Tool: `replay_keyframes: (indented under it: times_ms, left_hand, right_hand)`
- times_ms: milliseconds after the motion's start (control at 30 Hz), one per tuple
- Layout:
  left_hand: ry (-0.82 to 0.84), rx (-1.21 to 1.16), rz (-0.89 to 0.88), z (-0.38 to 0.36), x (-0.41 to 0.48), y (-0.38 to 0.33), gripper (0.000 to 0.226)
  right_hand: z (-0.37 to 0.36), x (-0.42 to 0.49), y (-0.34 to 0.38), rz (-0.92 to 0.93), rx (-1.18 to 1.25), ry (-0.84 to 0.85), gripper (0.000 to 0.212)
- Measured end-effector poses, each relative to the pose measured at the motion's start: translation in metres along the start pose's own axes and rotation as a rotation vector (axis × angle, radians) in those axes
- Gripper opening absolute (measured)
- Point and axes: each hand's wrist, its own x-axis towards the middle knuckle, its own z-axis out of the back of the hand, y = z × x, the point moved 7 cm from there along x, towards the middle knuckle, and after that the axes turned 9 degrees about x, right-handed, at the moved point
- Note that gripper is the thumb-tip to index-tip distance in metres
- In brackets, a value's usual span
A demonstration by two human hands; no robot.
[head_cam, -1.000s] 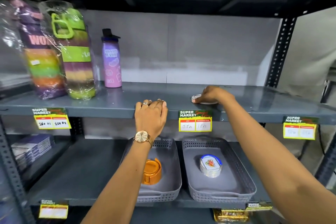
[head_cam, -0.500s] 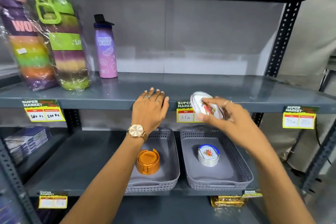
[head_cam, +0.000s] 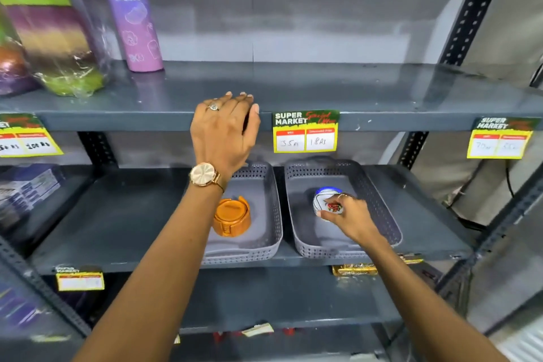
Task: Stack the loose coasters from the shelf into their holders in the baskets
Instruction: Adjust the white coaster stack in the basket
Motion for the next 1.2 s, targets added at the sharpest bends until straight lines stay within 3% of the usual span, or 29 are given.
replay_keyframes:
  times_ms: [167,433,633,933,1033,1200]
  left_hand:
    - [-0.071,-0.031,0.016,0.002,-0.002,0.0,0.032]
    - [-0.145,-0.04,0.045,0.0,-0.003,-0.001,0.026]
    - [-0.174,-0.011,0.055,0.001,-0.004,-0.003,0.025]
    - [-0.185,-0.024,0.067,0.0,-0.004,-0.002,0.025]
    - [-0.182,-0.031,0.072,0.0,-0.004,-0.002,0.027]
    - [-0.181,-0.029,0.081,-0.001,-0.004,-0.001,0.027]
  right_hand:
    - [-0.026,0.032,-0.04,-0.137,-0.115,0.069,0.06]
    - [-0.045,0.059,-0.06,-0.084,-0.231,0.148,0.039]
    - [-0.05,0.072,-0.06,-0.074,-0.259,0.185,0.058]
    - [-0.048,0.093,-0.062,-0.031,-0.285,0.195,0.057]
    - [-0.042,0.1,-0.062,-0.036,-0.326,0.211,0.066]
    - [-0.033,0.114,-0.063,-0.045,-0.383,0.212,0.103]
